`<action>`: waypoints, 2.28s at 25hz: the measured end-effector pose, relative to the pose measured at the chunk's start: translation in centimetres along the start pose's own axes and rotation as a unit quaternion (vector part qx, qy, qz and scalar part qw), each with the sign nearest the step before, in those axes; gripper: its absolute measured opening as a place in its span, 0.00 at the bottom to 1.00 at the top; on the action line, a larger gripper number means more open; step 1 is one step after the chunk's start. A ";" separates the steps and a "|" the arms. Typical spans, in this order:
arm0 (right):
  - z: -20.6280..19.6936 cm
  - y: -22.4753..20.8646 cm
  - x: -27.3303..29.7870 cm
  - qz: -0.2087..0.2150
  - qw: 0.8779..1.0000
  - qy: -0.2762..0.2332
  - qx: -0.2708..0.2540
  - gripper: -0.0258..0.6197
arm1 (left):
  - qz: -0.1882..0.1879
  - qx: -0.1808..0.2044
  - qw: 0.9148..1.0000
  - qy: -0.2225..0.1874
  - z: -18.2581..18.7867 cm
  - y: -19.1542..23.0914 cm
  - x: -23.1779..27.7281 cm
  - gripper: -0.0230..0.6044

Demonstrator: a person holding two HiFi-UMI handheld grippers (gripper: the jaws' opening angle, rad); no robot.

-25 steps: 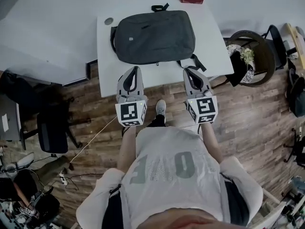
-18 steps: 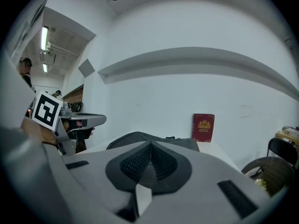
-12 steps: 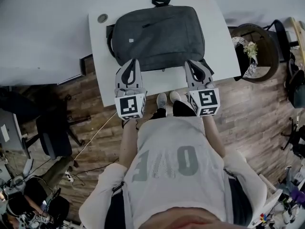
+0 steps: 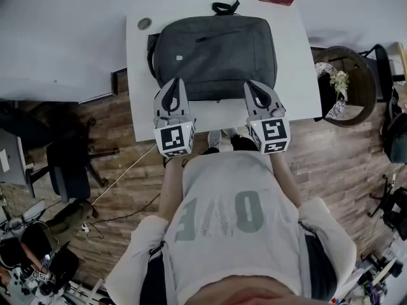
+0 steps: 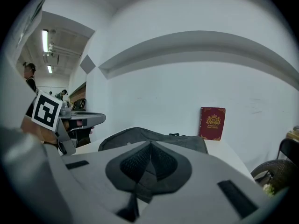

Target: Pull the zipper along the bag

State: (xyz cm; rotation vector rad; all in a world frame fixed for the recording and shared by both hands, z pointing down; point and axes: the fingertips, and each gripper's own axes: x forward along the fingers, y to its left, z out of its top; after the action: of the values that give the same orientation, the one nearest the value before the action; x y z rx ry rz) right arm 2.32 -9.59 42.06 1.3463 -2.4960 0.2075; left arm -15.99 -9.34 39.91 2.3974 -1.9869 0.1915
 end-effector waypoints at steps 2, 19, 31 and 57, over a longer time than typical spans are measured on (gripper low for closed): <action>-0.1 -0.5 0.2 0.001 1.000 0.000 0.002 0.08 | 0.004 0.008 1.000 0.004 -0.1 0.0 0.2 0.08; -3.2 -6.7 -1.5 -0.071 0.996 0.038 0.049 0.36 | 0.076 -0.010 0.993 0.091 -5.0 6.4 -0.1 0.22; -6.1 -8.8 -3.5 -0.108 0.988 0.050 0.101 0.59 | 0.073 -0.057 0.989 0.119 -8.2 7.9 -0.5 0.59; -13.1 -5.6 -1.4 -0.026 0.980 0.179 0.086 0.60 | -0.238 0.233 0.906 0.261 -13.3 5.0 1.3 0.61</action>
State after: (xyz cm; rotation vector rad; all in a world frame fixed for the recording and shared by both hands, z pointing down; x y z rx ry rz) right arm 10.24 -8.11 53.91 1.3016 -2.1806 0.6104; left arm -21.74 -10.26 52.90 2.6019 -1.1736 1.2553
